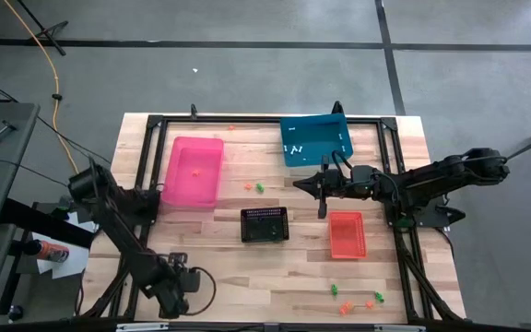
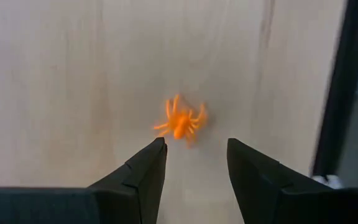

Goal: Sort Halloween decoration
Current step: Put the orange spider toy into the pink bin

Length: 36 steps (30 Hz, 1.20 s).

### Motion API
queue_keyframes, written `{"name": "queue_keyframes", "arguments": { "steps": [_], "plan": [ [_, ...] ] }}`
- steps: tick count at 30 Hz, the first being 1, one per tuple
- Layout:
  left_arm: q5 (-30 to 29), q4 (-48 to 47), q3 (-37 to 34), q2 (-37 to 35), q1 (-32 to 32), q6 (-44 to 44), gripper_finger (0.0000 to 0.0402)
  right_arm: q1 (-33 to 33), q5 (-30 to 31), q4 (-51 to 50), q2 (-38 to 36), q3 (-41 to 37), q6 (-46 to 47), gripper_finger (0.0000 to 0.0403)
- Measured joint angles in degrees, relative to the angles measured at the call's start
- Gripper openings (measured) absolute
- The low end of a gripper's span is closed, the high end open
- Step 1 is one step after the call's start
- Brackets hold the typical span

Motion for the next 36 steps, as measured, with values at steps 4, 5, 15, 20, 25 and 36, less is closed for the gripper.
{"name": "queue_keyframes", "arguments": {
  "steps": [4,5,15,20,25,36],
  "plan": [
    [-1.95,0.08,0.02,1.54,-0.04,1.32,0.0159,0.00,-0.02,0.00,0.00,0.00,-0.55,0.0000],
    [-2.02,0.04,0.02,1.80,-0.02,1.33,0.0159,0.00,-0.02,0.00,0.00,0.00,-0.56,0.0000],
    [-1.95,0.21,0.33,5.28,-0.02,4.31,0.0158,0.00,-0.02,-0.02,0.00,0.00,-0.43,0.0000],
    [-2.16,0.14,0.28,5.74,0.11,4.80,0.0126,0.00,-0.02,-0.02,0.00,0.00,-0.43,0.0000],
    [-1.55,0.65,0.20,5.92,0.36,4.89,0.0053,0.00,-0.02,-0.03,0.00,0.00,-0.43,0.0000],
    [-2.43,0.43,0.11,5.71,0.90,7.43,0.0002,-0.02,-0.02,-0.04,0.00,0.00,-0.41,0.0000]
  ]
}}
